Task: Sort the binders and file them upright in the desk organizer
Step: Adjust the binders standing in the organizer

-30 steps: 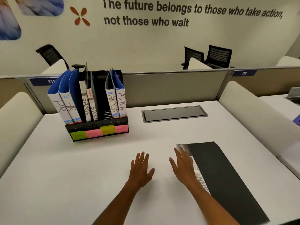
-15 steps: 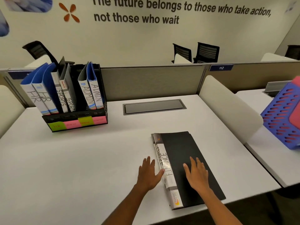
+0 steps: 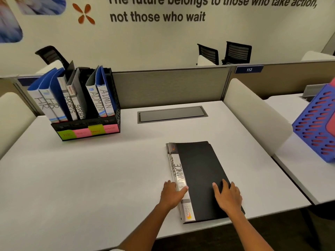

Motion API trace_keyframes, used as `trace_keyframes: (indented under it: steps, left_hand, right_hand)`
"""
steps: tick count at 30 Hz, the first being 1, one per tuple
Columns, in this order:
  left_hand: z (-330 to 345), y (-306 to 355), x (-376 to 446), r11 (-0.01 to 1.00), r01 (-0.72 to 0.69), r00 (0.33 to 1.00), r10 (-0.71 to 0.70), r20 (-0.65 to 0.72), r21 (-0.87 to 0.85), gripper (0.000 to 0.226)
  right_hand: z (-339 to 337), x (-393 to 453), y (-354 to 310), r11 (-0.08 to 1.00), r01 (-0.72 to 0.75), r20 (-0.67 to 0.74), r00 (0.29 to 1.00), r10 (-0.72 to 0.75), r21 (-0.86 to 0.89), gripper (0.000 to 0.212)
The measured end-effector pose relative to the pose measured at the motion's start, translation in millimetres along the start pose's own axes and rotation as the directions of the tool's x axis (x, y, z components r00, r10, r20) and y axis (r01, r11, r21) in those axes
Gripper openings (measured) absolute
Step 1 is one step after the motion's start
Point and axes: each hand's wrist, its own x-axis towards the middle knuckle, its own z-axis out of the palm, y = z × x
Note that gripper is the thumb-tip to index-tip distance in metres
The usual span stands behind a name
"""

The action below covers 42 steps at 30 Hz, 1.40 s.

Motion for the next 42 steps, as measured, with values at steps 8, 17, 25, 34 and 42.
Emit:
trace_keyframes:
  steps: [8,17,25,34,42]
  left_hand:
    - [-4.3,15.9,1.5,0.909,0.081,0.994,-0.106,-0.039,-0.408,0.045]
    - [-0.7,35.9,2.1,0.905,0.066,0.998,-0.068,0.011,-0.42,0.047]
    - [-14.2,53.4,2.1,0.86,-0.033,0.994,0.082,0.075,-0.509,0.033]
    - [-71.0,59.9,7.7,0.818,-0.242,0.969,0.172,-0.178,-0.522,0.038]
    - [-130.8,45.8,13.5,0.826,-0.404,0.837,0.161,-0.522,-0.392,0.026]
  right_hand:
    - [-2.7,-2.3,-2.0,0.999,0.029,0.006,1.0,-0.029,0.017,0.076]
    - [-6.9,8.3,-6.0,0.99,-0.001,0.006,1.0,0.0,0.143,0.075]
    - [-24.3,22.5,-32.5,0.966,0.009,0.011,1.0,-0.013,0.26,0.072]
    - [-73.2,29.7,-148.1,0.887,0.263,-0.104,0.965,-0.241,0.38,0.067]
    - [-102.9,-15.4,-290.3,0.675,0.468,-0.118,0.86,-0.497,0.57,0.093]
